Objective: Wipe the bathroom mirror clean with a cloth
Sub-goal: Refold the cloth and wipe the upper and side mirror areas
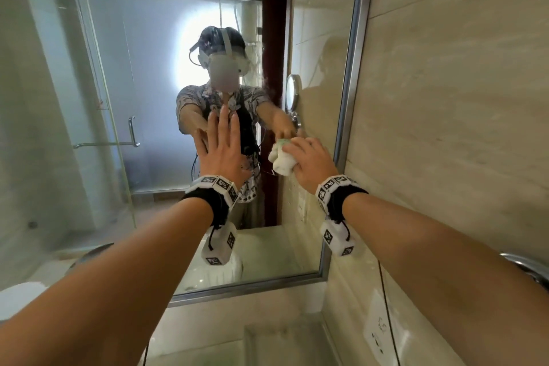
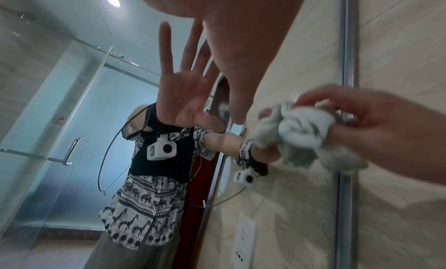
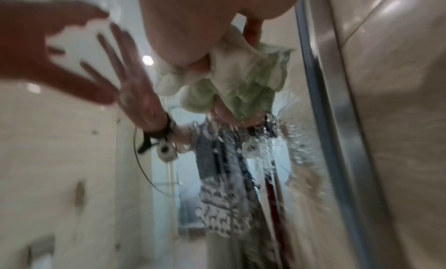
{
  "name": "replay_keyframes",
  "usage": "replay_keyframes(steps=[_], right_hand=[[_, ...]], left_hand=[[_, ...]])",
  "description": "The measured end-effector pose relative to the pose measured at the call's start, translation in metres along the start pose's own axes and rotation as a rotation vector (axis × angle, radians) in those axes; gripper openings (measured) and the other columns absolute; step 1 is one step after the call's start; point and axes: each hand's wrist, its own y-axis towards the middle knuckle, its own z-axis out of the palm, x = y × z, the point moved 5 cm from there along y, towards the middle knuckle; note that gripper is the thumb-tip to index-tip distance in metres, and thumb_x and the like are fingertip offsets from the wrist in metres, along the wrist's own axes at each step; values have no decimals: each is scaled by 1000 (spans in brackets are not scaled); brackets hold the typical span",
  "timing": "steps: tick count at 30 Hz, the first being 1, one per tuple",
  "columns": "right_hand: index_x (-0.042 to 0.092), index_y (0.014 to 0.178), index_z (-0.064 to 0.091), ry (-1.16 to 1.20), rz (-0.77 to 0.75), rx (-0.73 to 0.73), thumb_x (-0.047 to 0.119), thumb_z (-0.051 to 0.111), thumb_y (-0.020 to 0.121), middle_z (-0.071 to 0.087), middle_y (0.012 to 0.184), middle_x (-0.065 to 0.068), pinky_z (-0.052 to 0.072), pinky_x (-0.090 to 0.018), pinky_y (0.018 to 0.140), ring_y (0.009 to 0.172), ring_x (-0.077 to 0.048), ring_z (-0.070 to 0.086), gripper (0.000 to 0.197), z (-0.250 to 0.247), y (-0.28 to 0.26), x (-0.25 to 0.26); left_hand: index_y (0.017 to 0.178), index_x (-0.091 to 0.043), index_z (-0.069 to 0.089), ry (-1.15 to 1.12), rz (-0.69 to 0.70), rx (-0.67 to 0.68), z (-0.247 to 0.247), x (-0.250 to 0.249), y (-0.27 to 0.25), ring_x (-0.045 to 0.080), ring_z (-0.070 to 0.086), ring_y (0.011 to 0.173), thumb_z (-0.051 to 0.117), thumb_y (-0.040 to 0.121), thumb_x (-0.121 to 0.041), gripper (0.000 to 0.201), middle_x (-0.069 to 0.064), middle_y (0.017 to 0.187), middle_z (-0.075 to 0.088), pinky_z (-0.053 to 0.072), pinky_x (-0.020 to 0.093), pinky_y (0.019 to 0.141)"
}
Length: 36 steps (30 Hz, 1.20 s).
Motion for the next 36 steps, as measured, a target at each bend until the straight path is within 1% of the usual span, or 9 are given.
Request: replay_keyframes(steps=[5, 8, 14, 15, 19, 21, 28, 33, 36], right_hand=[[21, 131, 52, 315, 344, -432, 9, 53, 85, 46, 136, 0, 37, -38, 107, 122, -21, 37, 47, -51, 40, -5], [24, 136, 48, 275, 379, -500, 10, 50, 87, 43, 137, 1, 38, -36, 105, 122, -22, 36, 51, -64, 72, -7], [30, 139, 47, 150, 267, -472, 26, 32, 82, 42, 144, 1, 36, -46, 102, 125, -27, 33, 58, -20, 66, 6], [29, 138, 48, 132, 221, -455, 26, 35, 82, 43, 143, 0, 35, -49, 101, 125, -28, 31, 57, -11, 60, 8], [28, 134, 51, -18, 28, -375, 19, 75, 75, 45, 141, -2, 35, -52, 98, 123, -30, 29, 65, 30, 32, 7], [29, 132, 50, -56, -3, -329, 20, 79, 71, 45, 140, -2, 34, -51, 98, 123, -32, 31, 67, 44, 19, 7], [29, 123, 50, -20, 24, -227, 10, 75, 69, 43, 134, -2, 35, -52, 96, 118, -32, 33, 63, 85, -32, 7], [29, 122, 55, -19, 89, 12, 8, 67, 79, 47, 136, 0, 39, -51, 97, 119, -31, 37, 49, 105, -73, 0], [26, 121, 57, 11, 73, 32, 6, 62, 79, 49, 134, 3, 42, -50, 96, 118, -29, 40, 46, 92, -77, 3]], left_hand=[[156, -10, -12, 10, -23, 29, 17, -2, -1, 34, -20, 149, 80, 72, -51, 131, 13, 162, -24, 5, 66, 117], [156, -8, -13, 34, -21, 26, 25, -3, 0, 35, -22, 148, 81, 66, -58, 140, 14, 161, -26, -1, 66, 116], [157, -5, -6, 66, -70, -105, 41, -7, 5, 38, -11, 150, 85, 64, -40, 134, 18, 163, -13, 2, 69, 115], [157, -5, -4, 70, -83, -113, 44, -8, 6, 39, -9, 150, 85, 63, -40, 134, 18, 164, -11, 3, 69, 115], [157, -3, 5, 83, -109, -150, 48, -10, 9, 42, 0, 151, 80, 64, -45, 127, 20, 164, -4, 5, 69, 114], [157, -3, 6, 75, -96, -161, 48, -9, 8, 42, 1, 151, 78, 64, -46, 126, 21, 164, 0, 5, 69, 114], [157, -4, -2, 55, -69, -122, 45, -7, 3, 39, -7, 151, 78, 58, -67, 142, 18, 164, -8, 2, 67, 116], [157, -5, -2, 84, -59, -108, 39, -8, -1, 39, -7, 151, 84, 57, -60, 143, 19, 164, -8, 0, 66, 116], [158, -9, 0, 69, -45, -102, 38, -12, -11, 38, -6, 151, 77, 70, -49, 124, 16, 164, -7, 3, 66, 117]])
